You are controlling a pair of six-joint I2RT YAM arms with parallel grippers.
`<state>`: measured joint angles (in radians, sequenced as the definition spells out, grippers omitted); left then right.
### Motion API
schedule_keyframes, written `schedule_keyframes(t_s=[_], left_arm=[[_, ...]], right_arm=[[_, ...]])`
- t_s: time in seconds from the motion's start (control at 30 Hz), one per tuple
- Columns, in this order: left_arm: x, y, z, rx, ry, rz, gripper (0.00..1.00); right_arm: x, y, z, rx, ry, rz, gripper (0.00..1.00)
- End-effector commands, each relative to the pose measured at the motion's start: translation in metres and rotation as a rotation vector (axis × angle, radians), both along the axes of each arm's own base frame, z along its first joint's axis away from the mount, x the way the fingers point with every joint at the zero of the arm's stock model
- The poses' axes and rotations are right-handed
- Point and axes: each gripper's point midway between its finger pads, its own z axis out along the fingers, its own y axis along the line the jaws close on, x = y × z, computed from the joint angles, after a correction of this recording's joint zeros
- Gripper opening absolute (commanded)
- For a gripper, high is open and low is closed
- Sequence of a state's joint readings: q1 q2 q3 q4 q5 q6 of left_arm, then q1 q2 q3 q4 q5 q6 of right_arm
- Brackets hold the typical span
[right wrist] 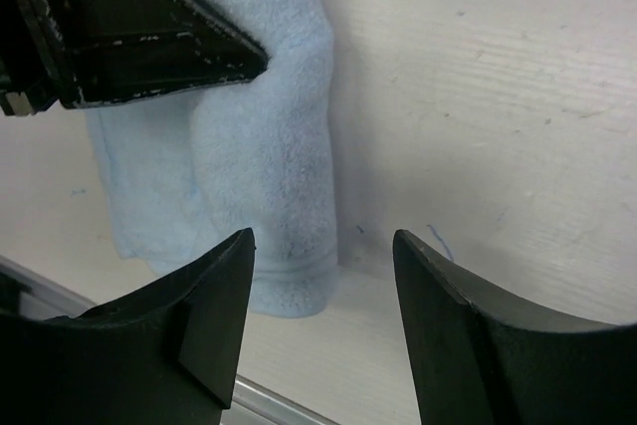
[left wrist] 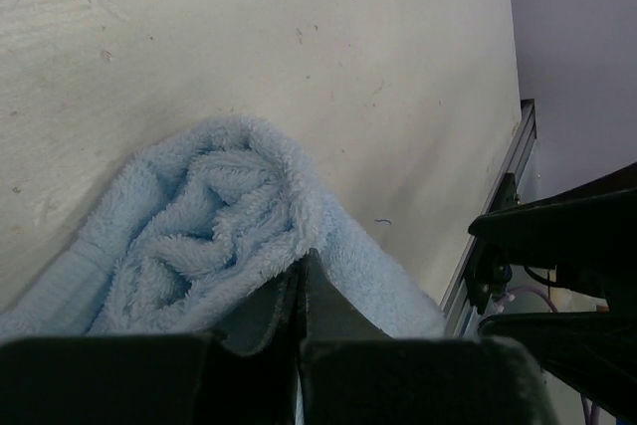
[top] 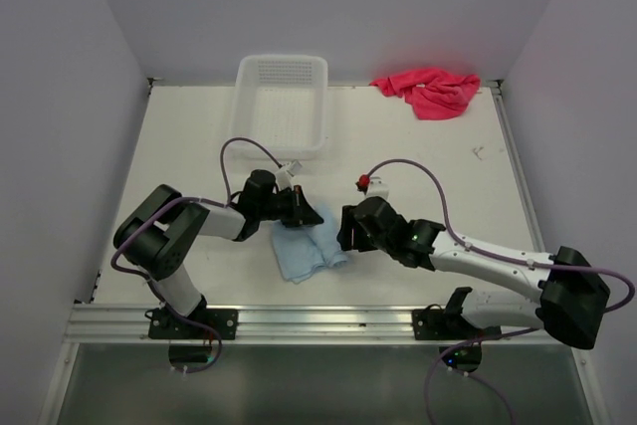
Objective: Roll the towels
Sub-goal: Roll the towel
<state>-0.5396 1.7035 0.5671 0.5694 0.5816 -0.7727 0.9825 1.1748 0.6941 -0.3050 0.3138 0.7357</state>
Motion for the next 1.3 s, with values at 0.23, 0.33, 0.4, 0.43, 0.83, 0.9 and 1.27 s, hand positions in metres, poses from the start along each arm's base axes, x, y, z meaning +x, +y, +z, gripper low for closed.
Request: schedule_keyframes(t_s=[0.23,0.33,0.4,0.43,0.83,0.9,1.27], left_arm=[[-0.01,0.016,-0.026,0.073,0.037,0.003,0.0],[-0.011,0.015,-0.025,0.069,0.036,0.002,0.0],[-0.01,0.014,-0.022,0.064,0.032,0.003,0.0],[-0.01,0.014,-0.02,0.061,0.028,0.005,0.0],[0.013,0.004,0.02,0.021,-0.03,0.033,0.0],[0.018,0.006,0.031,0.023,-0.054,0.05,0.0],[0.026,0.011,0.086,-0.02,-0.167,0.076,0.0]], right_arm=[[-0.014,0.05,-0.023,0.258,0.116,0.078,0.63],[-0.011,0.044,-0.04,0.199,0.135,0.053,0.62],[-0.011,0.042,-0.045,0.167,0.134,0.06,0.58],[-0.01,0.04,-0.049,0.15,0.132,0.058,0.51],[-0.001,0.014,-0.012,-0.286,-0.111,0.11,0.0],[0.002,0.006,-0.007,-0.472,-0.179,0.122,0.0],[-0.004,0.035,-0.008,-0.921,-0.388,0.168,0.0]])
